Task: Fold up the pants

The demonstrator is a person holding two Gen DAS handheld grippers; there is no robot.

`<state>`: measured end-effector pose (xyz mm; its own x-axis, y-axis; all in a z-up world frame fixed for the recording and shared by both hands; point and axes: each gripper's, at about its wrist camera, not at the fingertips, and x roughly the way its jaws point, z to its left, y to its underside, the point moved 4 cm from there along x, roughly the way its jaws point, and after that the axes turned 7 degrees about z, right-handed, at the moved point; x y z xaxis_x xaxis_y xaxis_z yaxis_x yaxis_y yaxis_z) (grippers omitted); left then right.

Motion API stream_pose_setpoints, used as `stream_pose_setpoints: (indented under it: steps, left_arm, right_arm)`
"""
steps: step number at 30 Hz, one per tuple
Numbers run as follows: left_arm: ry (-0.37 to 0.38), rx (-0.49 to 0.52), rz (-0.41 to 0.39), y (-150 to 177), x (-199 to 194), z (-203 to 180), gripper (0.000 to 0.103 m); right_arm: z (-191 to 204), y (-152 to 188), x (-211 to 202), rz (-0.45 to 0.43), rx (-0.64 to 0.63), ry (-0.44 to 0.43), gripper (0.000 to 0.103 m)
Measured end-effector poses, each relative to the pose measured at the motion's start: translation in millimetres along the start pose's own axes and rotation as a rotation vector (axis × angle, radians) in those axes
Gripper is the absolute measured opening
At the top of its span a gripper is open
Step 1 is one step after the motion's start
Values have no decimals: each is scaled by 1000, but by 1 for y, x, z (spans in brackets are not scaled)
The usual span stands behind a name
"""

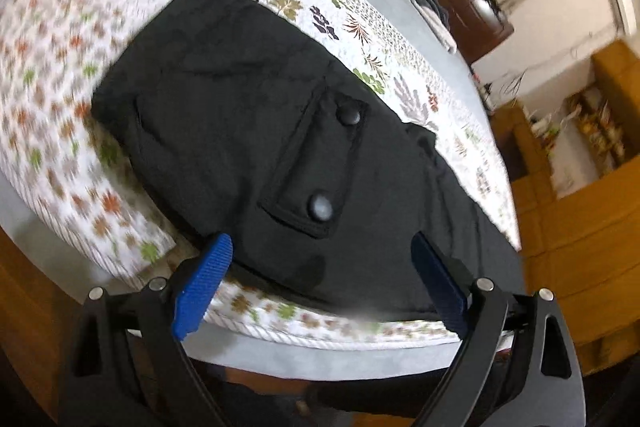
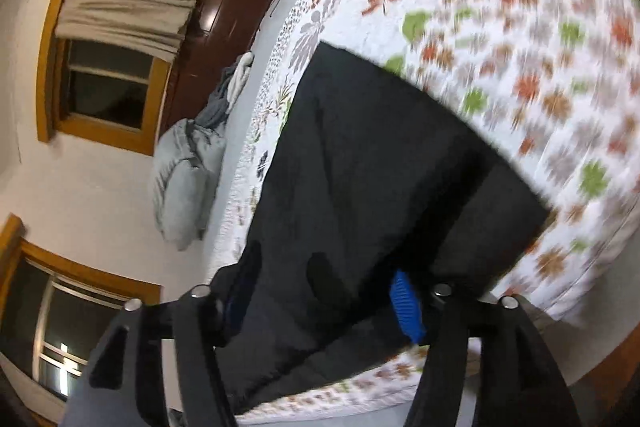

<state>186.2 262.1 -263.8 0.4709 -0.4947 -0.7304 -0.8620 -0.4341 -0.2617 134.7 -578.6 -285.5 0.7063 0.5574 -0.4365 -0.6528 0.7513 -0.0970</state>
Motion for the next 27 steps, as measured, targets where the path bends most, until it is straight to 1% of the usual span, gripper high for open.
stream_pose_setpoints:
  steps: [2,5,6,8,9,11,13,14,15,16,20,24,25,26,27]
  left_arm:
    - [58,-35,-2,4,1,0,91]
    - [104,-90,1,5,7,4,93]
    - [93,-97,5,5,10,5,93]
    - [20,-145,42,10,16,11,93]
    - [20,-163,53,16,17,11,93]
    - [49,-170,70,25,19,8,93]
    - [49,-151,29,25,16,4,93]
    - [47,-150,-2,22,15,3,93]
    - [54,-165,-15,19,14,3,93]
    - [82,-179,-22,16,14,1,93]
    - [115,-207,-4,13,23,-3,93]
    - [115,-239,-12,13,28,3,93]
    - [114,-242,-24,14,26,4,90]
    - [102,-245,-39,15,26,4,75]
    - [40,-239,-52,15,26,5,64]
  right_arm:
    - [0,5,13,21,-7,3,65]
    - [6,13,27,27,-36,18,67]
    - [7,11,29,28,-34,15,67]
    - [8,12,31,22,-28,17,68]
    - [9,13,32,19,-23,11,68]
    - [5,19,24,18,-25,7,68]
    - [4,16,28,19,-33,12,68]
    - [3,17,27,19,-29,14,68]
    - [0,17,22,20,-26,16,68]
    - [2,16,22,22,-27,17,69]
    - [5,17,18,24,-42,25,70]
    - [5,17,20,20,-39,11,69]
    - [5,17,20,16,-37,10,69]
    - [5,17,20,12,-33,9,69]
    - [5,16,19,7,-30,7,70]
